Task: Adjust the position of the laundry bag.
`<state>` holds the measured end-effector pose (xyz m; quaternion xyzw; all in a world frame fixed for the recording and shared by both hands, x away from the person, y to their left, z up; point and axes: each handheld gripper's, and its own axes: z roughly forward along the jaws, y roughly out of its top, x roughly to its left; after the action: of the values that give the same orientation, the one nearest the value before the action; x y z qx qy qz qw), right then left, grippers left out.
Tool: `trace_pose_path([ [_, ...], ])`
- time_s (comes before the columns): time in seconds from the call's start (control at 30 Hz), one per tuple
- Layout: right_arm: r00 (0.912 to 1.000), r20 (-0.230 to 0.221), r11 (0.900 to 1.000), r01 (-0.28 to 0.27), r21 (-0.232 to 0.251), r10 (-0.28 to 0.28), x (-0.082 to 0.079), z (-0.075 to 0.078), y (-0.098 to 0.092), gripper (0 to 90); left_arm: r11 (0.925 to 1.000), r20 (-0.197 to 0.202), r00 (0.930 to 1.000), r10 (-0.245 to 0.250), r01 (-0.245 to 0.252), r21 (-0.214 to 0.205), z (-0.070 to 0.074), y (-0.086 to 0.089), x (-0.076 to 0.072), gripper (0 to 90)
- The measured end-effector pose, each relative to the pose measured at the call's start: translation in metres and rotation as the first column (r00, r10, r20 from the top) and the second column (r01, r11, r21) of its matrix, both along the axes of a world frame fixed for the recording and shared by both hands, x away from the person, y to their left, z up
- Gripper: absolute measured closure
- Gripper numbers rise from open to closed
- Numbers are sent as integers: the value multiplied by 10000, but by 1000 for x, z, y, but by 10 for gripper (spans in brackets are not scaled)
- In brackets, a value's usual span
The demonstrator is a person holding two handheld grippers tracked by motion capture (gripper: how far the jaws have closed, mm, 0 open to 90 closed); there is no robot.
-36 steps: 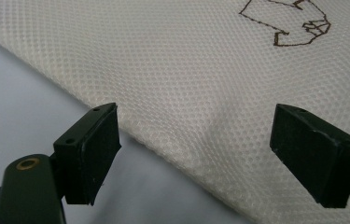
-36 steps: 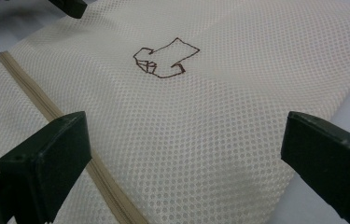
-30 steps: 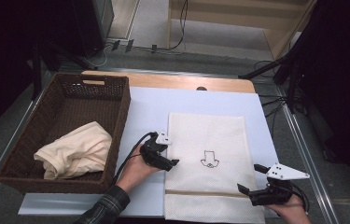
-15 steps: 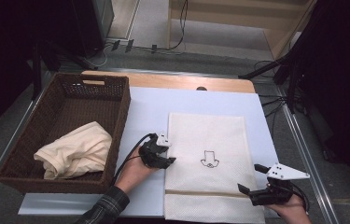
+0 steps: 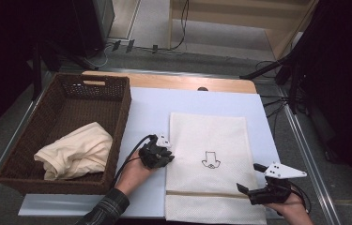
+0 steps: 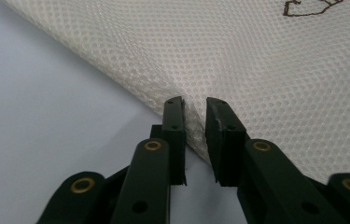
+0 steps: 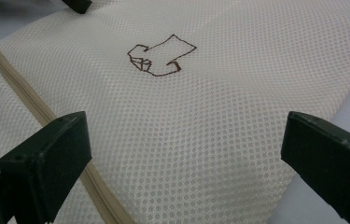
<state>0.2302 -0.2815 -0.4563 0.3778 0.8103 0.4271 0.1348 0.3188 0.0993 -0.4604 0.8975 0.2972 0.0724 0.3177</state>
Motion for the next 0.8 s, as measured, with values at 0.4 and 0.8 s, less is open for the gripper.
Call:
trace_pose_path([
  [0.4, 9992, 224, 9994, 346, 10, -346, 1, -3, 6, 20, 9990, -436, 9984, 347, -359, -263, 3, 1, 3, 883],
  [0.8, 9985, 178, 9984, 511, 259, -515, 2, -3, 6, 20, 9918, -499, 9934, 1036, -1070, -702, 8, 7, 14, 886],
])
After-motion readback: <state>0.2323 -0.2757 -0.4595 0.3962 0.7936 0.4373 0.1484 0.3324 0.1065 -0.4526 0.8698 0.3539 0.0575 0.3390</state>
